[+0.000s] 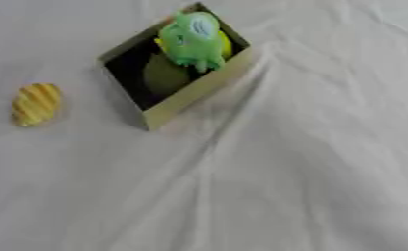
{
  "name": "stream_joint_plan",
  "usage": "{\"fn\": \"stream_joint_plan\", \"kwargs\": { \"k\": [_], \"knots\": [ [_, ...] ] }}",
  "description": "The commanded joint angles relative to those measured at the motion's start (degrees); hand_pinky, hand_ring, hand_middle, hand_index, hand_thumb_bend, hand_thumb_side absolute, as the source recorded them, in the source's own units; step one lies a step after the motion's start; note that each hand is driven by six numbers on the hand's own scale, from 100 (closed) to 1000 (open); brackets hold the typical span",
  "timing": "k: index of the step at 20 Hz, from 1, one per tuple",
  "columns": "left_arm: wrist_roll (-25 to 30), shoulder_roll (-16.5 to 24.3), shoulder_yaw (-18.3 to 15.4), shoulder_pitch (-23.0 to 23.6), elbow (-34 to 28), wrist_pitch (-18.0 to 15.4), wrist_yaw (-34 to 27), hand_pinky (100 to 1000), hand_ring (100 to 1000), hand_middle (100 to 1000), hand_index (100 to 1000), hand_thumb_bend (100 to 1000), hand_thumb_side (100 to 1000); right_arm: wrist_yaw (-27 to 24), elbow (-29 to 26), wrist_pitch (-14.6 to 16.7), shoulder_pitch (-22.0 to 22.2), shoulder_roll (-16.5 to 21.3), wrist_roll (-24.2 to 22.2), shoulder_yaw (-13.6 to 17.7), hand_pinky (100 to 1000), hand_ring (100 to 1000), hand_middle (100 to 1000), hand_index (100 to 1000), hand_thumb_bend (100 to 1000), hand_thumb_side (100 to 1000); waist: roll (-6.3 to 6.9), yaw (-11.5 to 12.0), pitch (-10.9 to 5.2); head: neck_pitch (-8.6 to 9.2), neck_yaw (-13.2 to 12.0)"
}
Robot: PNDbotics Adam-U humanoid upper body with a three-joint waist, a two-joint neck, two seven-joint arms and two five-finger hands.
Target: Pick up objects on the table and place them in the box.
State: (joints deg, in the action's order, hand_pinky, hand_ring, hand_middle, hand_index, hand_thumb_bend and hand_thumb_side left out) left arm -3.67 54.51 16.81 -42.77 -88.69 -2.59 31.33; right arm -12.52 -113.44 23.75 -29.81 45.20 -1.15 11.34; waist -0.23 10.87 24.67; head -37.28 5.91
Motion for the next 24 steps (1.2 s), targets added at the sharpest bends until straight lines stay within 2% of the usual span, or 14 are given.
{"fn": "stream_joint_plan", "kwargs": {
  "k": [1,8,13,19,24],
  "knots": [
    [2.8,3.97,0.73,-0.75,0.82,-1.44,0.76,830,807,796,897,715,635,1.73,-1.16,0.54,-0.77,2.2,2.87,-0.71,892,898,646,767,162,400,0.11,-0.1,-1.62,0.01,-0.43],
    [9.45,2.7,2.78,-3.39,5.05,-2.21,0.91,827,809,796,888,743,631,4.12,-1.16,0.99,-0.41,2.36,5.1,-2.06,893,897,643,767,162,402,0.2,0.16,-1.77,0.01,-0.63],
    [13.98,0.73,4.09,-5.35,8.35,-1.85,-2.43,818,808,790,878,757,620,4.52,-1.16,0.99,0.01,2.36,5.44,-2.1,893,896,641,766,159,403,0.13,0.03,-1.99,-0.16,-0.52],
    [19.65,-1.25,5.75,-7.69,9.29,-1.43,-5.09,818,815,793,877,777,611,4.85,-1.16,0.58,0.47,2.17,5.28,-2.19,896,898,637,764,154,411,0.12,0.06,-1.97,-0.17,-0.42],
    [24.82,-3.38,7.06,-9.8,10.28,-1.15,-5.63,792,768,719,868,788,606,5.04,-1.16,0.23,0.8,1.88,4.7,-2.25,896,897,634,762,157,419,0.11,0.13,-2.03,-0.29,-0.35]
  ]
}}
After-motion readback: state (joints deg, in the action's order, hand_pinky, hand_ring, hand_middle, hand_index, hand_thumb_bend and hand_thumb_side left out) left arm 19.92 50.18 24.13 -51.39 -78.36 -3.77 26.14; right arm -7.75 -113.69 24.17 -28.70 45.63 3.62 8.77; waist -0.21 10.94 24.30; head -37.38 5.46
